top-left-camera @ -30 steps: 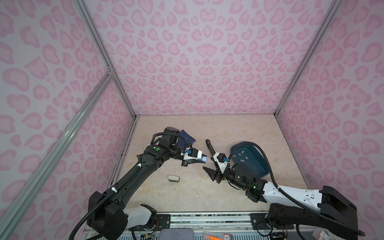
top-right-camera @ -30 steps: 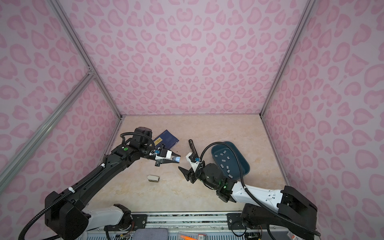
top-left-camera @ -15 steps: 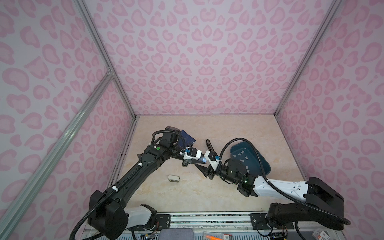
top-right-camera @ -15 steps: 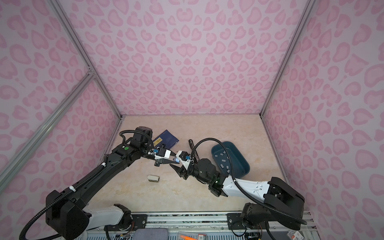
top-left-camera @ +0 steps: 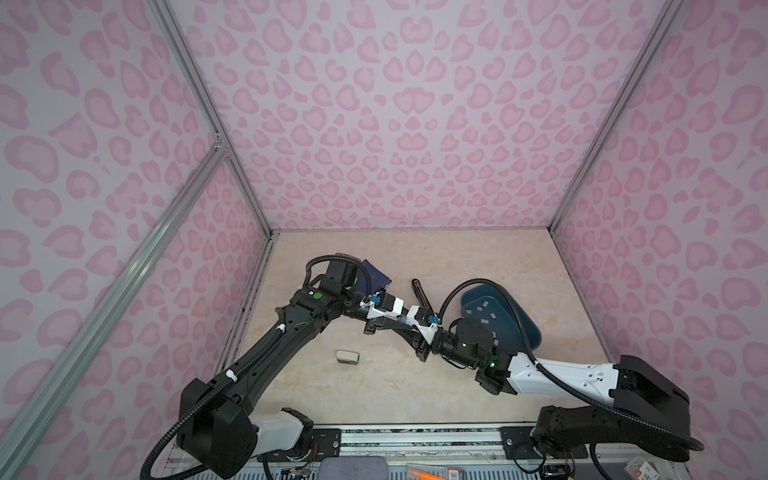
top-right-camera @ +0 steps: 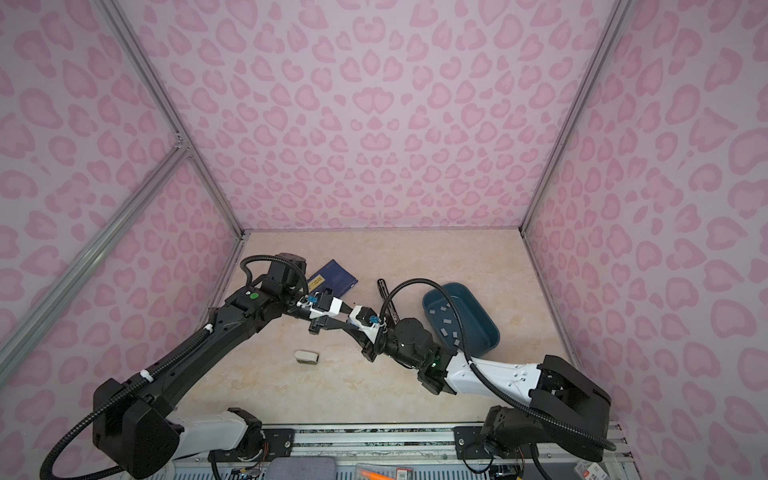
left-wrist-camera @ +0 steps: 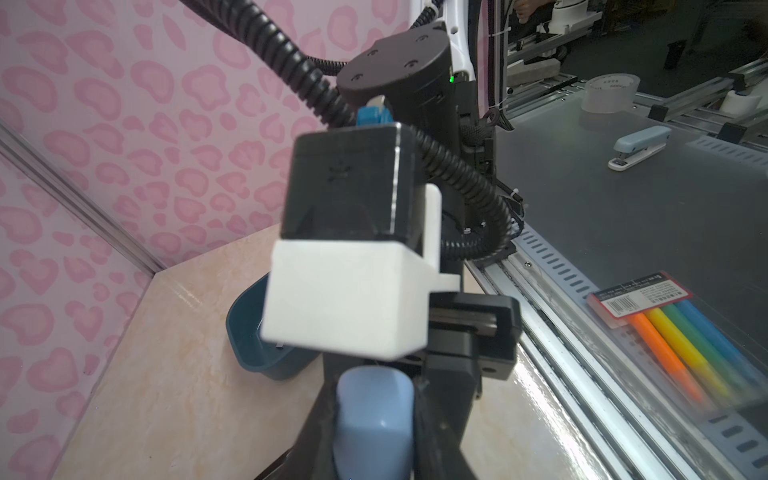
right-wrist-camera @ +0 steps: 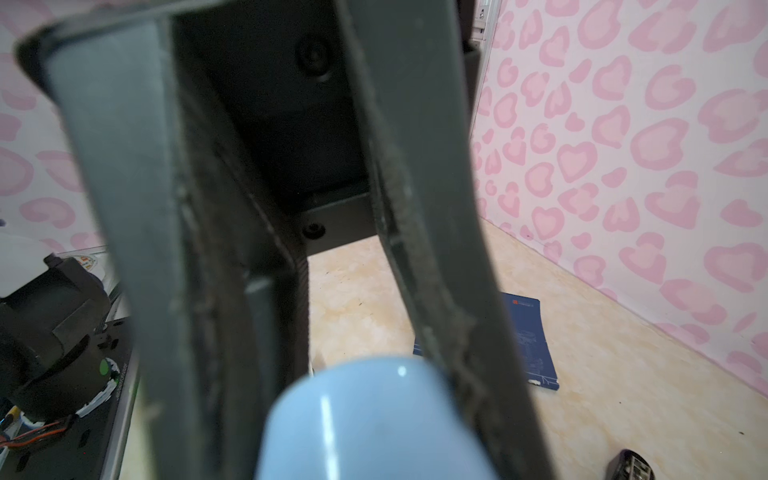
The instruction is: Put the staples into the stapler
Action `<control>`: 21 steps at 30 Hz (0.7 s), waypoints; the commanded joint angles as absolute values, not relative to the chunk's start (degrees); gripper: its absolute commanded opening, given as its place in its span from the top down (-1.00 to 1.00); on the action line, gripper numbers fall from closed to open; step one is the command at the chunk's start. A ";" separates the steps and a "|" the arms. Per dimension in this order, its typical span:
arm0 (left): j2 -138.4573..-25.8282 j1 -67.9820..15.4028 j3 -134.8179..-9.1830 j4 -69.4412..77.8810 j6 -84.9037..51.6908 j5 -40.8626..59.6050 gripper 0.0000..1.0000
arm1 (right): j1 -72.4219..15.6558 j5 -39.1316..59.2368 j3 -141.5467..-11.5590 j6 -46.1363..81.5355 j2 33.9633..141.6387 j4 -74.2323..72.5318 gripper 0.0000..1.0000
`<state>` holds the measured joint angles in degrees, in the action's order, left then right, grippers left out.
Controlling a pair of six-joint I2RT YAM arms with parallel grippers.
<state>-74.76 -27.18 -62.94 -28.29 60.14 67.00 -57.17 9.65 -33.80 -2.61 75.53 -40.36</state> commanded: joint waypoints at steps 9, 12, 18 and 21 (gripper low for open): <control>-71.82 -25.87 -60.97 -16.74 51.21 54.78 -0.24 | -57.46 -2.20 -30.94 9.95 72.42 -29.50 0.73; -69.33 -25.78 -58.88 -11.48 48.43 45.44 -0.24 | -58.17 -7.28 -31.38 14.71 71.12 -22.24 0.74; -66.73 -25.94 -56.44 9.30 30.83 15.53 -0.46 | -59.58 -13.04 -39.03 23.60 76.48 -1.47 0.73; -69.91 -26.02 -65.06 5.60 17.78 -2.07 -0.64 | -59.76 -15.30 -43.93 25.30 82.82 7.53 0.79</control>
<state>-68.40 -26.00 -59.77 -1.19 33.30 20.14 -59.59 -11.03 -41.10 20.91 78.87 -6.11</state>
